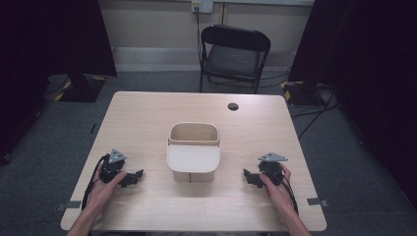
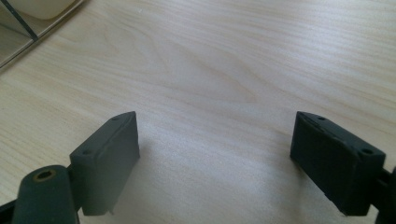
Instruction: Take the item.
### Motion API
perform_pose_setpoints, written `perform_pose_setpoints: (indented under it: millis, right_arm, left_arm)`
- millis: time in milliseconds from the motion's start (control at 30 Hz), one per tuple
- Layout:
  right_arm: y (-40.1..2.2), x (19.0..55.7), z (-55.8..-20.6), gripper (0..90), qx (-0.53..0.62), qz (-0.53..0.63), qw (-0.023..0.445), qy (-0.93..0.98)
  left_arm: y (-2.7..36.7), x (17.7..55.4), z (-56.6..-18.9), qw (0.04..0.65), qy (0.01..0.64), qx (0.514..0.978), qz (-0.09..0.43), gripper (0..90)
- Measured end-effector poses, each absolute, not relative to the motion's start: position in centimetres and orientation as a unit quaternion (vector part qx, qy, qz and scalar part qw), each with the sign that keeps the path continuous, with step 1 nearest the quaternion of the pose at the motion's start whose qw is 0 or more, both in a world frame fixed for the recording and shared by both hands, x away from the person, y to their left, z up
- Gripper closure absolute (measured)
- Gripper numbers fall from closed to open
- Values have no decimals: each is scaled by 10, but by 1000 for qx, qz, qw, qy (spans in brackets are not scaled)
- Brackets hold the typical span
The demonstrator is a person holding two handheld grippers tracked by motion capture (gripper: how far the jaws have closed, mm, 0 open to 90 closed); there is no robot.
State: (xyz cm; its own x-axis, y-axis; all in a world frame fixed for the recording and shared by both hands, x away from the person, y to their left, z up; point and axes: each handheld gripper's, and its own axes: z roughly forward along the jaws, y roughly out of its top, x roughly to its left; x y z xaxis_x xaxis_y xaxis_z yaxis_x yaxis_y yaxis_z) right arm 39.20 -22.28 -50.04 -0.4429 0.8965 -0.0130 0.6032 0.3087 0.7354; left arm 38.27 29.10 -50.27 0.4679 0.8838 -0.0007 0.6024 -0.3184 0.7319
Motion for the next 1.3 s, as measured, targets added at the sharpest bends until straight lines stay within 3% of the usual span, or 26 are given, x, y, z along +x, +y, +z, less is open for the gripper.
perform_pose_setpoints:
  millis: [433, 633, 1300]
  right_arm:
    - [-223, 392, -500, 149, 482, 338, 216, 779]
    - [-223, 392, -500, 148, 481, 338, 217, 779]
    - [-223, 392, -500, 147, 482, 338, 217, 779]
  left_arm:
    - [290, 383, -503, 341, 476, 784, 206, 69]
    - [293, 382, -500, 343, 484, 778, 205, 159]
    - [282, 371, -486, 395, 464, 770, 188, 166]
